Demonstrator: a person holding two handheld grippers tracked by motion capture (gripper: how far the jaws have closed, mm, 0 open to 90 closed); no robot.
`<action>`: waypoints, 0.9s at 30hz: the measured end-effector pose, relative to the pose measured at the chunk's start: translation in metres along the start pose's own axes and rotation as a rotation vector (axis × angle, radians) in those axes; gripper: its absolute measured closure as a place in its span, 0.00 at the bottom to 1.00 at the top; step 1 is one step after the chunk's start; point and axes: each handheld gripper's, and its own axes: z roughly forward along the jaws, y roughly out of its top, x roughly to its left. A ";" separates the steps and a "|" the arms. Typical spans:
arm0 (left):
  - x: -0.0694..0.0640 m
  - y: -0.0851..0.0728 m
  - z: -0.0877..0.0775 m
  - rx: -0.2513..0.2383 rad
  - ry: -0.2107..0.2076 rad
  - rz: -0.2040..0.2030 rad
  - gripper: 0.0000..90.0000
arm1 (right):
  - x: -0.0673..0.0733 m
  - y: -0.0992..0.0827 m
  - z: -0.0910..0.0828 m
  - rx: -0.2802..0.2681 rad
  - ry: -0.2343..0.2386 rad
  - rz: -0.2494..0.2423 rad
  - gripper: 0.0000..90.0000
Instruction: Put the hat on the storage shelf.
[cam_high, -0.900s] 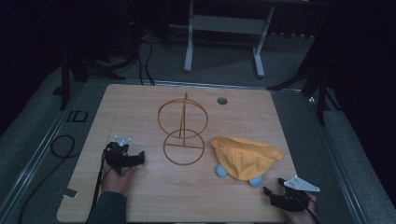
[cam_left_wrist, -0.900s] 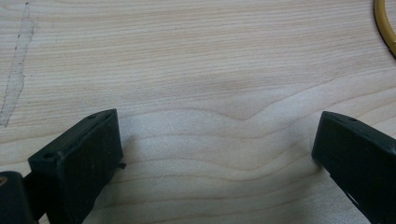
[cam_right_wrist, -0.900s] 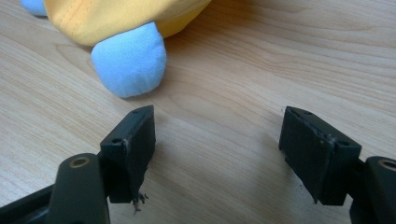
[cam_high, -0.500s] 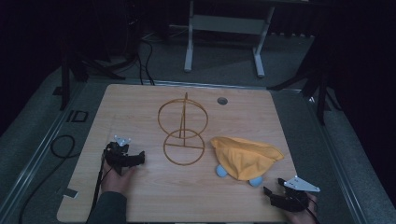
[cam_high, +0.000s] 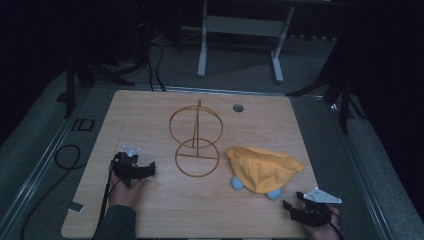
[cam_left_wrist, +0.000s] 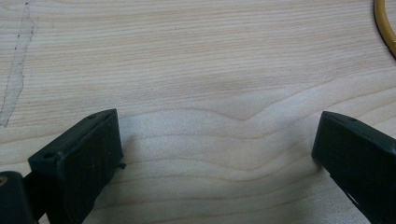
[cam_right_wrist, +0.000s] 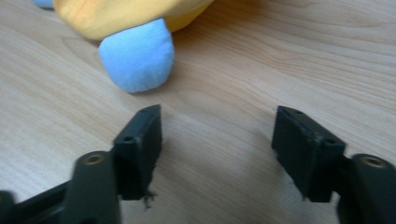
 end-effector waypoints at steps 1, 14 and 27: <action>0.000 0.000 0.000 -0.001 0.000 -0.002 0.02 | 0.001 0.001 0.000 0.006 0.002 -0.005 0.42; 0.000 0.000 0.000 0.000 0.000 0.000 0.02 | 0.015 0.012 -0.002 0.069 0.018 -0.147 0.50; 0.000 0.000 0.000 0.000 0.000 0.000 0.02 | 0.026 0.025 -0.007 0.068 0.070 -0.218 0.47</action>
